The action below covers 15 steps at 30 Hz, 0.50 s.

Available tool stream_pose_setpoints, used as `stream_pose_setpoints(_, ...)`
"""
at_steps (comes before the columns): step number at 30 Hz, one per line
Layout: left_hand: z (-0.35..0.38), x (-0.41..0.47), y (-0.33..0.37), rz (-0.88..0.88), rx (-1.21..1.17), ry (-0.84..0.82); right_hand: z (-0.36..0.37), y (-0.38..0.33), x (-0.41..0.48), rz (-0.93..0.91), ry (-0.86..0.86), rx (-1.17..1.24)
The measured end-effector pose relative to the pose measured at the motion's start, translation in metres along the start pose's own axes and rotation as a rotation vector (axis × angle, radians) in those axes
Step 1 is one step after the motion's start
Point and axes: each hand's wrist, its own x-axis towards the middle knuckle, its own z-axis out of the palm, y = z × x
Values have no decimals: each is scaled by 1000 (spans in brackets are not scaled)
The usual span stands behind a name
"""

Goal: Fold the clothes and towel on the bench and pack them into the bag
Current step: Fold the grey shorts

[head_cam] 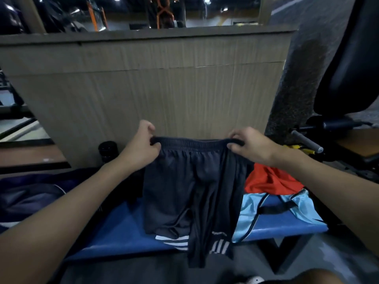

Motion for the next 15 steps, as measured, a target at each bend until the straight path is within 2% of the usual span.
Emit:
stream_pose_setpoints(4, 12, -10, 5, 32, 120, -158, -10, -28, 11, -123, 8, -119)
stream_pose_setpoints(8, 43, -13, 31, 55, -72, -292, -10, -56, 14, -242, -26, -158)
stream_pose_setpoints(12, 47, -17, 44, 42, -305, -477, -18, -65, 10, -226, -2, -152)
stream_pose_setpoints(15, 52, -22, 45, 49, -341, -498, -23, -66, 7, -204, 53, -134)
